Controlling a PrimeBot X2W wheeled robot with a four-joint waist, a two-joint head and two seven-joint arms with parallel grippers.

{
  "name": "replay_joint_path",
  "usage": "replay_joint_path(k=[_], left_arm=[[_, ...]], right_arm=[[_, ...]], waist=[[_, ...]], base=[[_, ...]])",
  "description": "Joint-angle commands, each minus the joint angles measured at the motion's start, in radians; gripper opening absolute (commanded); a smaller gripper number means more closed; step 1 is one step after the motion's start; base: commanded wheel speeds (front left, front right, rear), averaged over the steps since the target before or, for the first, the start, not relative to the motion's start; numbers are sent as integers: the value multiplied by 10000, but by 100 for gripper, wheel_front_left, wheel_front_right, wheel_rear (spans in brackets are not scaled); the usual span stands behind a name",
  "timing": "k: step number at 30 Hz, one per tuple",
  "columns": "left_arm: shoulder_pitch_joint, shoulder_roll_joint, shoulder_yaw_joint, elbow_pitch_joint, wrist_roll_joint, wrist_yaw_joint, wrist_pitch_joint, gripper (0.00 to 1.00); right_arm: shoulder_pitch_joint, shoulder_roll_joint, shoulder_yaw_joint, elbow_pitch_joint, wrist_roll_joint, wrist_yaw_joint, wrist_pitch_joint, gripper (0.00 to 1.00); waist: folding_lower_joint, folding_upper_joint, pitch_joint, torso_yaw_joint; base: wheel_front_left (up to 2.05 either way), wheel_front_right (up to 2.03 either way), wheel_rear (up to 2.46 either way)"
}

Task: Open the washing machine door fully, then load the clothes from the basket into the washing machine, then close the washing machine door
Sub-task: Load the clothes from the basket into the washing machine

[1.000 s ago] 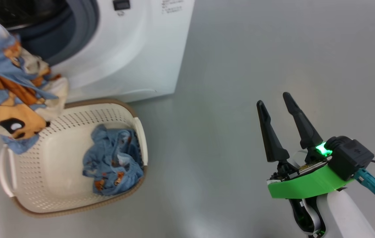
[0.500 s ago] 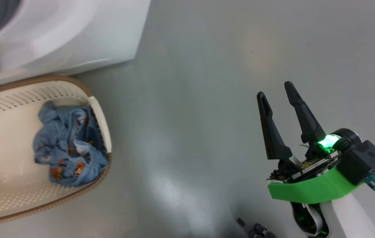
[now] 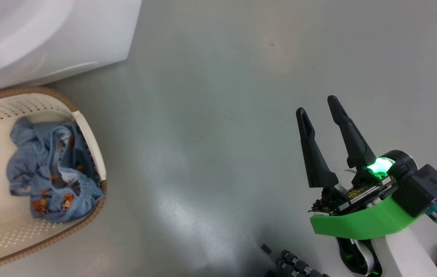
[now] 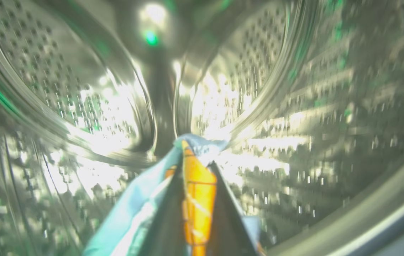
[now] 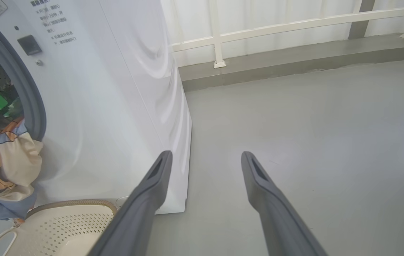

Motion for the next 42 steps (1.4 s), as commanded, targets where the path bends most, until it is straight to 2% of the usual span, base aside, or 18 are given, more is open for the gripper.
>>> replay_joint_path(k=[1, 6, 13, 19, 26, 42], left_arm=[[116, 551, -42, -25, -17, -23, 4, 100], [93, 446, -1069, 825, -520, -23, 647, 100], [307, 345, -1905, 1115, -910, -23, 34, 100], [1036, 158, -2279, 796, -1212, -23, -182, 100], [2560, -133, -1237, -221, -719, -23, -194, 100], [6648, -1504, 922, -2711, 511, -23, -196, 100]], right_arm=[[309, -70, 129, -205, 14, 56, -78, 100], [187, -70, 160, -76, -14, 56, -78, 100], [-151, -70, 215, 283, 53, 56, -78, 100], [-320, -70, 151, 647, 61, 56, -78, 100], [-433, -70, 43, 1078, 21, 56, -78, 100], [-260, -70, -307, 2124, -126, 56, -78, 100]], waist=[[0, 0, -43, 54], [0, 0, -216, 318], [0, 0, -777, 688], [0, 0, -1437, 1026], [0, 0, -2394, 1392], [0, 0, -4394, 2262]], base=[[0, 0, 0], [0, 0, 0], [0, 0, 0], [0, 0, 0], [0, 0, 0], [0, 0, 0]])
